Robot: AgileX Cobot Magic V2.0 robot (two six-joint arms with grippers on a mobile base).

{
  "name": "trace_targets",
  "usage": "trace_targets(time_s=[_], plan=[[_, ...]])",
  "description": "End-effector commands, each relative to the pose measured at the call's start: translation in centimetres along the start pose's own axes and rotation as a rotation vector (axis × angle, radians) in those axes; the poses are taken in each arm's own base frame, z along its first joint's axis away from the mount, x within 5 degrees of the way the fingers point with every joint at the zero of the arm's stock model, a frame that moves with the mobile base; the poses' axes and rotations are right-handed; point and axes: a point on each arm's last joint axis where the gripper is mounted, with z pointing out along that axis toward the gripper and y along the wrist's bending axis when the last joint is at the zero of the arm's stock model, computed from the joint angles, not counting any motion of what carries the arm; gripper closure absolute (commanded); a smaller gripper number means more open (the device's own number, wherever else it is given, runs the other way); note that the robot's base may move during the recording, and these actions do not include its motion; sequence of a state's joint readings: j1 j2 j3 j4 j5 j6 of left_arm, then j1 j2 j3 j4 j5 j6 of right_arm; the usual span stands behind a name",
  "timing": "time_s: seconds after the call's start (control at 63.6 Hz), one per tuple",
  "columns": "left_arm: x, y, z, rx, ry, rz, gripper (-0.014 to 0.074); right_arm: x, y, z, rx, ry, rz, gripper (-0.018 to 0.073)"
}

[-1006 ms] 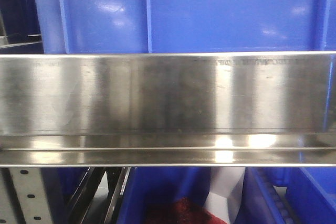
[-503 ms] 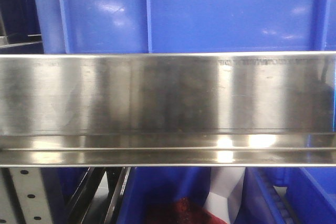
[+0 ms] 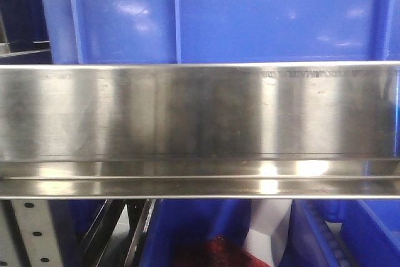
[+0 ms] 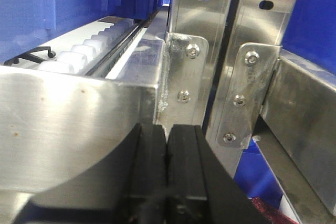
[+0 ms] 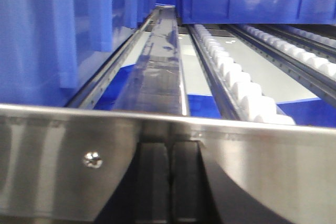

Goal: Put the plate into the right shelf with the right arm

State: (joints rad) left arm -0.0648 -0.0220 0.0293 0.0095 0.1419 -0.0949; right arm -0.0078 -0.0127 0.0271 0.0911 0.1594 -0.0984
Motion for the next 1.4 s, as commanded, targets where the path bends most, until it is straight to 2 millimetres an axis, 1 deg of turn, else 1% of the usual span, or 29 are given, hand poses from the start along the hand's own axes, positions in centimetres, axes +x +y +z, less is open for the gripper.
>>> trace_targets(time_s=[0.0,0.126,0.22,0.566,0.77,1.384], plan=[[-0.37,-0.08,0.06,0.015,-0.072,-0.008,0.0643,-0.93,-0.06,-0.15,0.005,-0.093,-0.019,0.0502],[-0.37,-0.08,0.06,0.015,-0.072,-0.008,0.0643,-0.93,-0.10,-0.15,0.009,-0.093,-0.005,0.0502],[-0.37,-0.08,0.06,0.015,-0.072,-0.008,0.0643,-0.93,-0.11,-0.15,0.008,-0.094,0.043,0.0502],[-0.37,-0.08,0.06,0.015,-0.072,-0.008,0.0643,-1.32,-0.11,-0.20,0.008,-0.137,0.037,0.0502],[-0.37,-0.08,0.06,0.015,-0.072,-0.008,0.0643,-1.83,-0.11,-0.28,0.008,-0.193,0.023,0.0502],[-0.37,-0.08,0.06,0.015,-0.072,-0.008,0.0643,-1.72,-0.11,-0.26,0.008,-0.181,0.023,0.0502]])
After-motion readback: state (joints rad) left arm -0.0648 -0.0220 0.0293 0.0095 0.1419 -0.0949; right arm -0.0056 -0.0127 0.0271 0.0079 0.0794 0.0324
